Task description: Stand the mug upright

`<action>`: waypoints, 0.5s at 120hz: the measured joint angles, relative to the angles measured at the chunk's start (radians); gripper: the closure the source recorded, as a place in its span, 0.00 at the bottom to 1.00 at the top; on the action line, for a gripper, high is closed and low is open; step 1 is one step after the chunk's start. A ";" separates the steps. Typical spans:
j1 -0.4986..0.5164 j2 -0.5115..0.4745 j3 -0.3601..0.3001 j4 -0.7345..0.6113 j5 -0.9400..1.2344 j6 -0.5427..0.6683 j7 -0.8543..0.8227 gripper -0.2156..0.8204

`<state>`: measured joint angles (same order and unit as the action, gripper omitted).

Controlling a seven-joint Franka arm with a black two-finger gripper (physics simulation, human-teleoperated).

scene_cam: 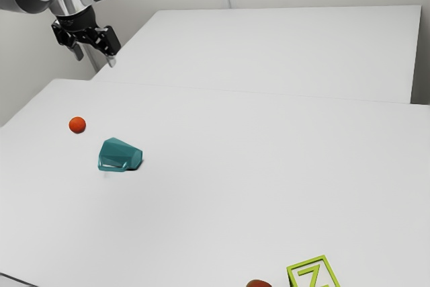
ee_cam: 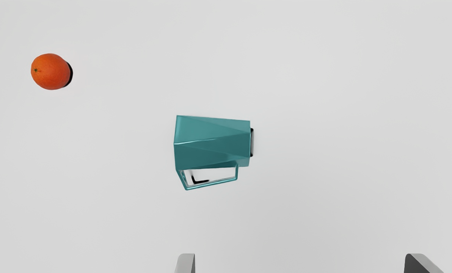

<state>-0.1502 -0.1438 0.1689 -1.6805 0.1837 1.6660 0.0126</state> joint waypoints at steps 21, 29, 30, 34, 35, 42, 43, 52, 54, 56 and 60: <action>0.002 -0.001 0.000 -0.015 -0.003 0.009 0.000 0.21; 0.006 -0.003 0.003 -0.018 -0.004 0.012 0.000 0.21; 0.007 -0.003 0.003 -0.019 -0.004 0.012 0.000 0.21; 0.013 -0.004 0.006 -0.027 -0.004 0.013 0.001 0.21; 0.015 -0.004 0.006 -0.030 -0.004 0.013 0.001 0.21; 0.025 -0.005 0.009 -0.041 -0.006 0.013 0.002 0.21; 0.026 -0.005 0.009 -0.041 -0.006 0.013 0.002 0.21; 0.064 -0.003 0.010 -0.047 -0.036 0.011 0.003 0.21; 0.076 -0.002 0.011 -0.048 -0.049 0.009 0.003 0.21; 0.087 -0.002 0.011 -0.049 -0.063 0.007 0.003 0.21; 0.108 -0.001 0.012 -0.051 -0.091 0.000 0.003 0.21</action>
<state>-0.0425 -0.1447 0.1805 -1.7313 0.0930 1.6663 0.0160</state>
